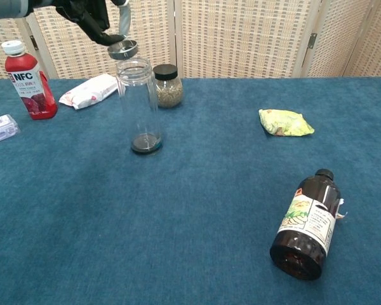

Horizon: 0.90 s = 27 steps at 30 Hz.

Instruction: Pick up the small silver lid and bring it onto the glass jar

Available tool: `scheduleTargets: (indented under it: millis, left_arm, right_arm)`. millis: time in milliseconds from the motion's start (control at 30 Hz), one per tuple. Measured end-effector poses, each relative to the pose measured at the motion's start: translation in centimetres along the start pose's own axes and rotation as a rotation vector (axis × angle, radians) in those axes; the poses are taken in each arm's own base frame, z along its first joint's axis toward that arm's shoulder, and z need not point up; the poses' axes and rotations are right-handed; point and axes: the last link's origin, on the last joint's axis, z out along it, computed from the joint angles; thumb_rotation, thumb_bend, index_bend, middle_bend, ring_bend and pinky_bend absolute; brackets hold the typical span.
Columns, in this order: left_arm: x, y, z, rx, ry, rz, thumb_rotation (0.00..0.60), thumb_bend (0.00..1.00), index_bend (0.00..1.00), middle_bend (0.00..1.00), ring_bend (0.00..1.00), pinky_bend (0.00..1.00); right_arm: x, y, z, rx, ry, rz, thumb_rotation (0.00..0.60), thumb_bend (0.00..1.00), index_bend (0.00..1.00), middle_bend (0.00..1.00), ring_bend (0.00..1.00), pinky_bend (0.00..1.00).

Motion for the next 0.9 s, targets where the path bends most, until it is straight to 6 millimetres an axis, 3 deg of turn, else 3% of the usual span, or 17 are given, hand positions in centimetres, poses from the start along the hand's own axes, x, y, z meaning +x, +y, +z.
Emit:
scheduleTargets:
  millis: [400,900]
  left_arm:
    - [-1.0,1.2,1.8,-0.007,-0.033,0.024,0.6,0.45,0.61,1.0,0.97,1.0]
    - [-1.4,0.4,2.5,0.037,-0.039,0.043,0.6,0.45,0.61,1.0,0.97,1.0]
  right_arm:
    - [0.0,0.5,-0.4,-0.017,0.005,0.003,0.6,0.37,0.16,0.22,0.14,0.26]
    - [0.0,0.7,-0.7,-0.022,0.009,0.006,0.6,0.37,0.16,0.22,0.14,0.26]
